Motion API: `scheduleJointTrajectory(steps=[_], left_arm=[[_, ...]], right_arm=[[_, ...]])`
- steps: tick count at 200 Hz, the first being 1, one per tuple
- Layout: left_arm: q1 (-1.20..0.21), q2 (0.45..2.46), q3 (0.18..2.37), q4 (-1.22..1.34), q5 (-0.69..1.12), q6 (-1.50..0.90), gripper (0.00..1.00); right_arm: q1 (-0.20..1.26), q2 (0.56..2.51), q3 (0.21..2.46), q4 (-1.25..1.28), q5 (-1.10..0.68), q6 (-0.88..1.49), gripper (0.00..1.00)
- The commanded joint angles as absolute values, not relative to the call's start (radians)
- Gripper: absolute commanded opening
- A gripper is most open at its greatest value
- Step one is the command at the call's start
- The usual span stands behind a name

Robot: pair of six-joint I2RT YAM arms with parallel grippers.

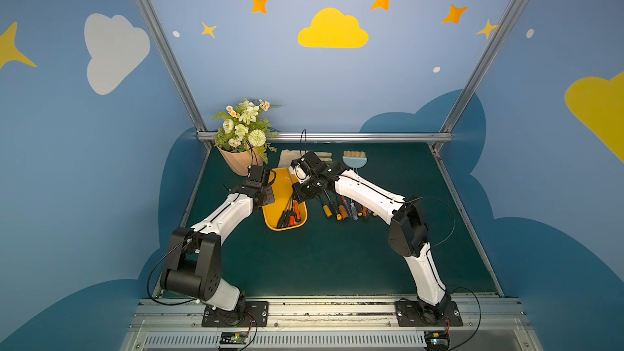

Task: Take out the screwdriver from the storage box
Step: Pick up the screwdriver from the storage box, then place the screwdriver at the center of the board.

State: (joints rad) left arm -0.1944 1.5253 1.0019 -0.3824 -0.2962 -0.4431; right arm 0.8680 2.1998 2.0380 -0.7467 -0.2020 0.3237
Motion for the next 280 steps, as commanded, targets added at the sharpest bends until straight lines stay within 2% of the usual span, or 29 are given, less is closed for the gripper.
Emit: scheduleJointTrajectory(steps=[1,59,197,280], left_arm=[[-0.186,1.512,1.015,-0.39,-0.307,-0.46,0.02],[-0.166,1.506,1.021,-0.393,-0.315,-0.455,0.02],[-0.149,1.489,1.017,-0.406,-0.341,-0.467,0.02],[-0.149,1.497,1.02,-0.408,-0.325,-0.468,0.02]], right_arm=[[0.844,2.186,2.055,-0.837,-0.195,0.217,0.0],[0.821,2.372,2.233,-1.093,-0.156,0.26,0.0],[0.822,2.537,2.296,-1.27,0.003,0.311,0.0],[0.809,2.562,2.325,-1.337,0.094,0.344,0.0]])
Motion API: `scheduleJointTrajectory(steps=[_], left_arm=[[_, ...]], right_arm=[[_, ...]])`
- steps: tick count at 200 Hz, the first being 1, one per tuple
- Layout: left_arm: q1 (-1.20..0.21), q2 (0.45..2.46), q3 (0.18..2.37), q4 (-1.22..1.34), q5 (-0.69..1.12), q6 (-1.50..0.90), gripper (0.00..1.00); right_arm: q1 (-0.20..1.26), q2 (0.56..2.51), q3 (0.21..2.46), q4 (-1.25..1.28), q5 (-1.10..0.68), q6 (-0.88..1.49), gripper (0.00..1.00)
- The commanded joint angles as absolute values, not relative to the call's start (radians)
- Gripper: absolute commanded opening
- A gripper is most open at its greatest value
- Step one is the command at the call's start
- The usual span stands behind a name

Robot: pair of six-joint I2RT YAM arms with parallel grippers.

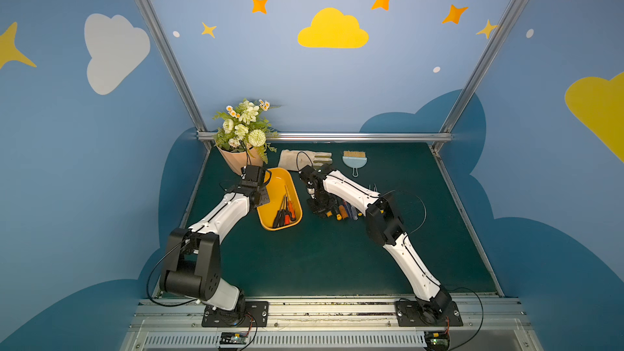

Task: Take out the screwdriver from the storage box
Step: Place the screwdriver at the center of the board.

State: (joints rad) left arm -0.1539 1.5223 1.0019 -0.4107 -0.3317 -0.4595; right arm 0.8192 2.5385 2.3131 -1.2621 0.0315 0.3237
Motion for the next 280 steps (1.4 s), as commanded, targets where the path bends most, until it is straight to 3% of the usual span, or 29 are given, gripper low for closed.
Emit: scheduleJointTrajectory(steps=[1,47,98,167,280], left_arm=[[-0.149,1.497,1.019,-0.407,-0.325,-0.469,0.02],[-0.149,1.5,1.017,-0.403,-0.311,-0.468,0.02],[-0.149,1.505,1.02,-0.408,-0.307,-0.468,0.02],[-0.149,1.5,1.014,-0.403,-0.304,-0.463,0.02],[-0.149,1.503,1.007,-0.392,-0.277,-0.467,0.02]], right_arm=[[0.808,2.562,2.324,-1.337,0.095,0.344,0.0],[0.801,2.556,2.324,-1.345,0.109,0.342,0.0],[0.804,2.575,2.335,-1.345,0.084,0.34,0.2],[0.805,2.567,2.359,-1.342,0.086,0.357,0.35],[0.812,2.438,2.356,-1.266,0.111,0.357,0.35]])
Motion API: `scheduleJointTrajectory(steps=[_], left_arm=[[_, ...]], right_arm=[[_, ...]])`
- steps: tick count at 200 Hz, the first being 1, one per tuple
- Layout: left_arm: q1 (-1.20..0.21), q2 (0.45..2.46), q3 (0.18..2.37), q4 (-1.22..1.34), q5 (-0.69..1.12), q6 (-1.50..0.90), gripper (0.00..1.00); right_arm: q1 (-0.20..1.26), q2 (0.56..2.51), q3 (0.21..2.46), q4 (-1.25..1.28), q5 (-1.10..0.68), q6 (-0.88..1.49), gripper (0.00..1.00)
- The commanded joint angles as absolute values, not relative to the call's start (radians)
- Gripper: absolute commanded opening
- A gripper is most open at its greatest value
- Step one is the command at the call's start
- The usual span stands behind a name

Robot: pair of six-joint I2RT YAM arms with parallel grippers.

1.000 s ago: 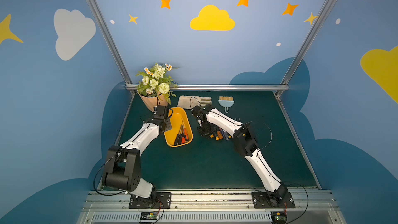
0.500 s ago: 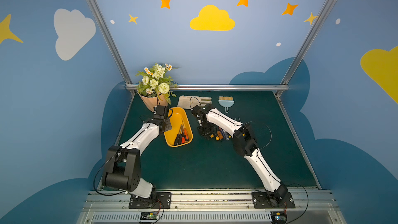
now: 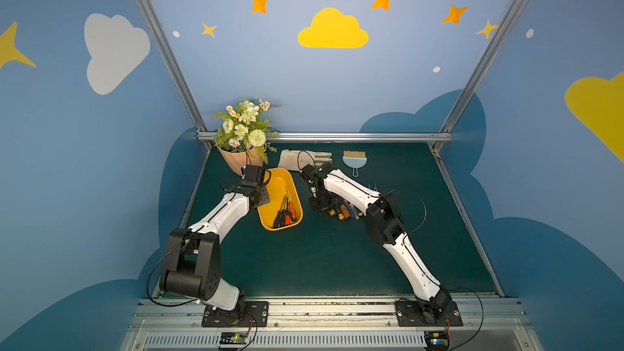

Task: Take out the screwdriver from the storage box
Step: Place the screwdriver at the center of the board, then pick up the screwdriver from the storage box.

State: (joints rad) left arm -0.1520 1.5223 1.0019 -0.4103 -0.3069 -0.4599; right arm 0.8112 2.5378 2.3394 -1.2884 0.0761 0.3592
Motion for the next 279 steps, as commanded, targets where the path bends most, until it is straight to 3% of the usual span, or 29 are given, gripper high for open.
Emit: scheduleJointTrajectory(steps=[1,65,112,197,279], left_arm=[[-0.149,1.503,1.007,-0.391,-0.276,-0.467,0.02],[-0.149,1.457,0.954,-0.296,-0.218,-0.47,0.02],[-0.149,1.439,0.918,-0.245,-0.22,-0.478,0.02],[-0.149,1.387,0.853,-0.15,-0.221,-0.48,0.02],[-0.149,1.381,0.851,-0.15,-0.233,-0.471,0.02]], right_arm=[[0.812,2.436,2.356,-1.265,0.113,0.357,0.35],[0.832,2.286,2.297,-1.168,0.134,0.332,0.35],[0.863,2.166,2.204,-1.024,-0.029,0.284,0.38],[0.947,2.254,2.223,-0.986,-0.215,0.31,0.38],[0.971,2.376,2.255,-1.019,-0.141,0.374,0.37]])
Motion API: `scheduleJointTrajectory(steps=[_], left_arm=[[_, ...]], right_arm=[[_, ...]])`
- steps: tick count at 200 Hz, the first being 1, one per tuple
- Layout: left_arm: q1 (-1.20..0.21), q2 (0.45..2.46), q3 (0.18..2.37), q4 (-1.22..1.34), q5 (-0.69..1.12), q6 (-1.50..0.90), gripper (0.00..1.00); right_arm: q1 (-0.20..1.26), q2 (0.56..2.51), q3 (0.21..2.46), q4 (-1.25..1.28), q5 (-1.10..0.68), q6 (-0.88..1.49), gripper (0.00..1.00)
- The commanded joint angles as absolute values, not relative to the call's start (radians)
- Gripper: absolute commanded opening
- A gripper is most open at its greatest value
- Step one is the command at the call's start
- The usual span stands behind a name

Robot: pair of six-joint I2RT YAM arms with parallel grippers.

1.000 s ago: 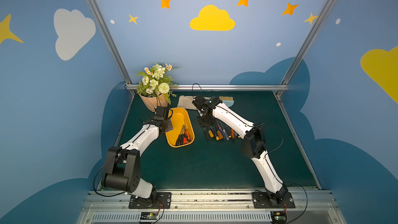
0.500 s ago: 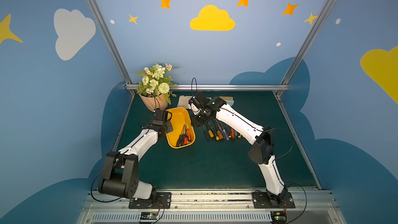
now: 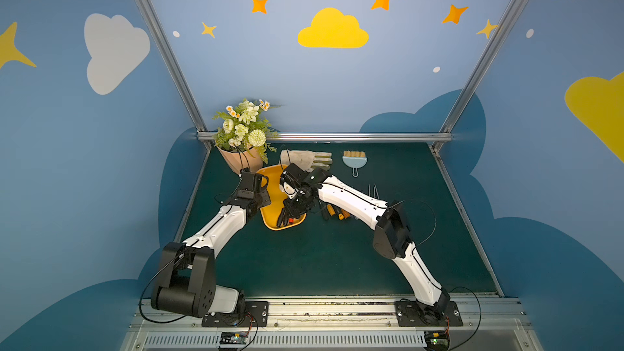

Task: Take out the screwdriver from the storage box
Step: Pick up the screwdriver from the storage box.

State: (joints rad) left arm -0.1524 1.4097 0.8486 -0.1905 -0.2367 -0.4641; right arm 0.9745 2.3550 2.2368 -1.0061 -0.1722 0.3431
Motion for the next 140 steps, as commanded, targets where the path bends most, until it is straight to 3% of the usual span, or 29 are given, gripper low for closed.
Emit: scheduleJointTrajectory(steps=[1,140], left_arm=[[-0.149,1.381,0.851,-0.15,-0.232,-0.471,0.02],[-0.149,1.396,0.874,-0.186,-0.234,-0.475,0.02]], right_arm=[[0.97,2.378,2.256,-1.02,-0.141,0.373,0.37],[0.937,2.579,2.392,-1.02,-0.2,0.408,0.32]])
